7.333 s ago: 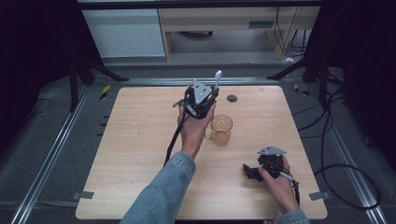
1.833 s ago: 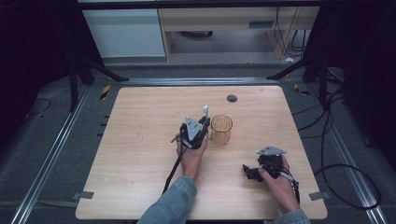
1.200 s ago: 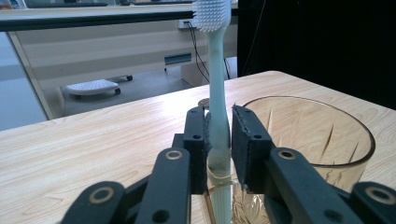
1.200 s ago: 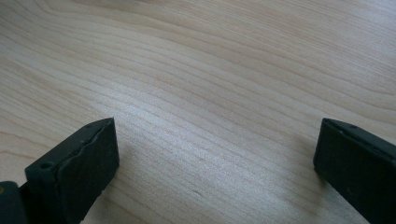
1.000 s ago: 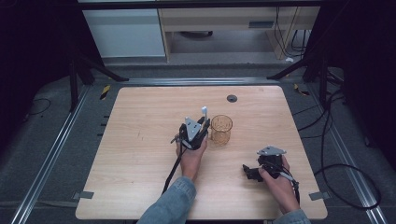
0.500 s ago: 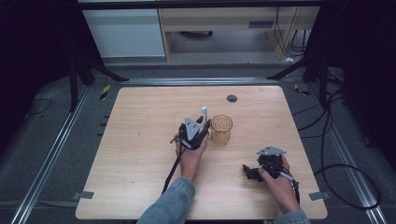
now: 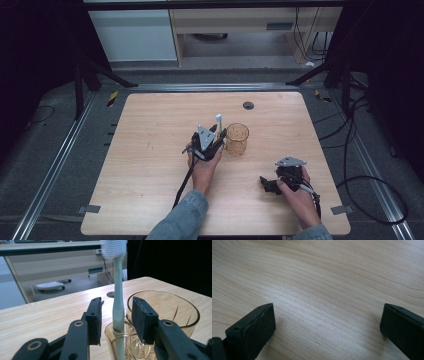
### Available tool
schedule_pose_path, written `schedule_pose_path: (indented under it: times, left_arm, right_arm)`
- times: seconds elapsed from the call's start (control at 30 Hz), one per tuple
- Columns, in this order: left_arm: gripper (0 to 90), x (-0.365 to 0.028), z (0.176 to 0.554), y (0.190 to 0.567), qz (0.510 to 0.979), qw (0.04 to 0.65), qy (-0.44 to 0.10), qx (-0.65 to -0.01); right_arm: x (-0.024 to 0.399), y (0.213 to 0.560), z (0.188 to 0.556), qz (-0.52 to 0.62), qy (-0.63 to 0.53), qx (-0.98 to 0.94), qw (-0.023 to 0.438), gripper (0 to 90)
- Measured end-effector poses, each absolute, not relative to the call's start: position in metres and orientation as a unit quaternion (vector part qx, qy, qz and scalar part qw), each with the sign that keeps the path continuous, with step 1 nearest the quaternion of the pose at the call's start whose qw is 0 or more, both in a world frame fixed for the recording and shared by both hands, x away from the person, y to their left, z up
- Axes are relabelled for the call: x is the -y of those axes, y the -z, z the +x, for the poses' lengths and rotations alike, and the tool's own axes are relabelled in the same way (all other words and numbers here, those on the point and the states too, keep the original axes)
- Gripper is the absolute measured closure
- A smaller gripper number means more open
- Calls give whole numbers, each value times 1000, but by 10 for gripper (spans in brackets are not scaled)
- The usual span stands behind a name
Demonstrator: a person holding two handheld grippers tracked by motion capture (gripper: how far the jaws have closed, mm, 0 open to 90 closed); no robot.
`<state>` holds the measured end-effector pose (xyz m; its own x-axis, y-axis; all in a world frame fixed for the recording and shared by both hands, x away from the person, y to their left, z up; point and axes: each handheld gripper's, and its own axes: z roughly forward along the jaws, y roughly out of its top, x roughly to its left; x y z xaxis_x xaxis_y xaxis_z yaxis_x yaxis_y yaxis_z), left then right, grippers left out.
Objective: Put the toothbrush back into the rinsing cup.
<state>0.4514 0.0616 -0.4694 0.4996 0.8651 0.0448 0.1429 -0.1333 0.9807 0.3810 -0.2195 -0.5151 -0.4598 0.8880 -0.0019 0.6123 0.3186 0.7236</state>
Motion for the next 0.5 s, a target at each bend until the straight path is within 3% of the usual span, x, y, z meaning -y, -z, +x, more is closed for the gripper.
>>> schedule_pose_path:
  times: [0.5]
  left_arm:
    - [445, -64, 445, 463, 692, 538, -329, -351]
  right_arm:
    - [220, 515, 381, 477, -336, -786, 205, 4]
